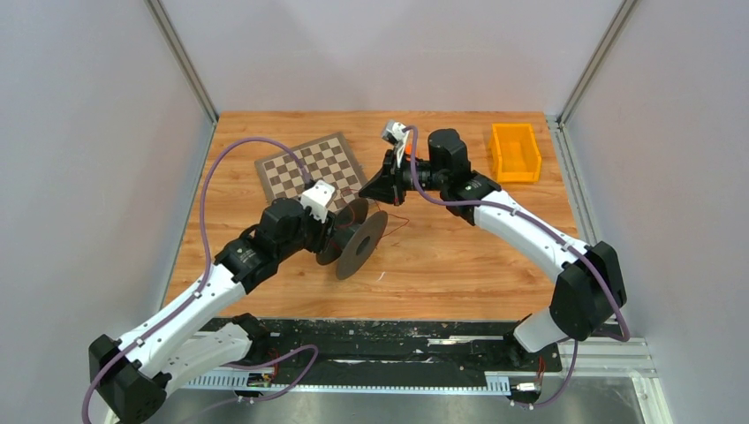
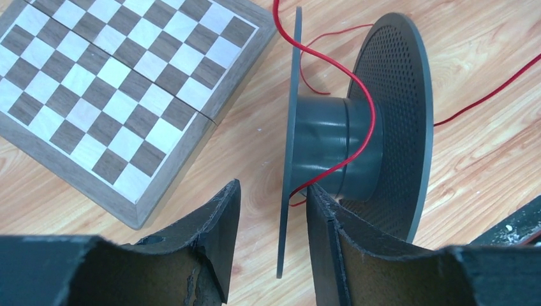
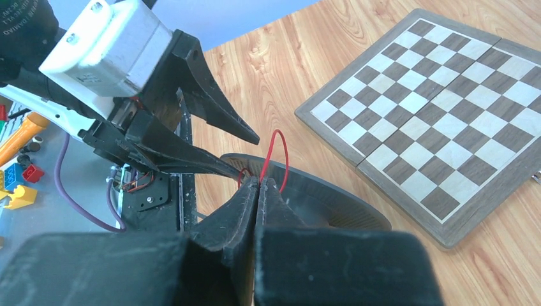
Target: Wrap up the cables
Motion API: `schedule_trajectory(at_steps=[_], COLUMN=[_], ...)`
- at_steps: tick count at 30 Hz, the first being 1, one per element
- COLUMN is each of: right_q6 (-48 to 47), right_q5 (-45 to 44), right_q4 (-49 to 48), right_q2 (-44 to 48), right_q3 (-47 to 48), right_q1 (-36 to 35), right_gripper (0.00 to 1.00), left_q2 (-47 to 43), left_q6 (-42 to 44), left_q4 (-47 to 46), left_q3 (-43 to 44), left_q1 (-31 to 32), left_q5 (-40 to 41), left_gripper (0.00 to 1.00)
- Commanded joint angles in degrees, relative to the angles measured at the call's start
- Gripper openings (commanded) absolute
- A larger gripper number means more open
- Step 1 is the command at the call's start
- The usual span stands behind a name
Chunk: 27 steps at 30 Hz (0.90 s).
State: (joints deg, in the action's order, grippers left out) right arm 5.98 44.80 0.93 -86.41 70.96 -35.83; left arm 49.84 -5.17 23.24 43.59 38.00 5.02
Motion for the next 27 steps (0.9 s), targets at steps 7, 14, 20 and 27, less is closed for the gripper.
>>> schedule_trajectory(at_steps=[7, 14, 20, 27], right_q6=[0.48, 1.2, 1.34, 1.07], right_q5=[-3.23, -3.52, 0.9, 5.62], right_q4=[-3.71, -4.72, -6.46, -7.07], right_q2=[1.43, 0.66, -0.07, 1.56], right_q3=[-2.97, -5.6, -6.53, -5.86], right_q1=[1.98, 6.1, 6.56, 5.42], right_gripper=[0.0, 0.0, 0.0, 0.0], left_q2=[5.59, 6.58, 7.7, 8.24], left_q6=[3.06, 2.75, 0.68, -1.25], left_q4=[-8.22, -9.2, -8.08, -6.92], left_q3=[-1.99, -2.43, -0.81, 0.29], left_q1=[-0.03, -0.04, -0.04, -0.04], left_q5=[-1.2, -2.95, -0.45, -0.39], left_gripper=[0.37, 0.0, 0.0, 0.25])
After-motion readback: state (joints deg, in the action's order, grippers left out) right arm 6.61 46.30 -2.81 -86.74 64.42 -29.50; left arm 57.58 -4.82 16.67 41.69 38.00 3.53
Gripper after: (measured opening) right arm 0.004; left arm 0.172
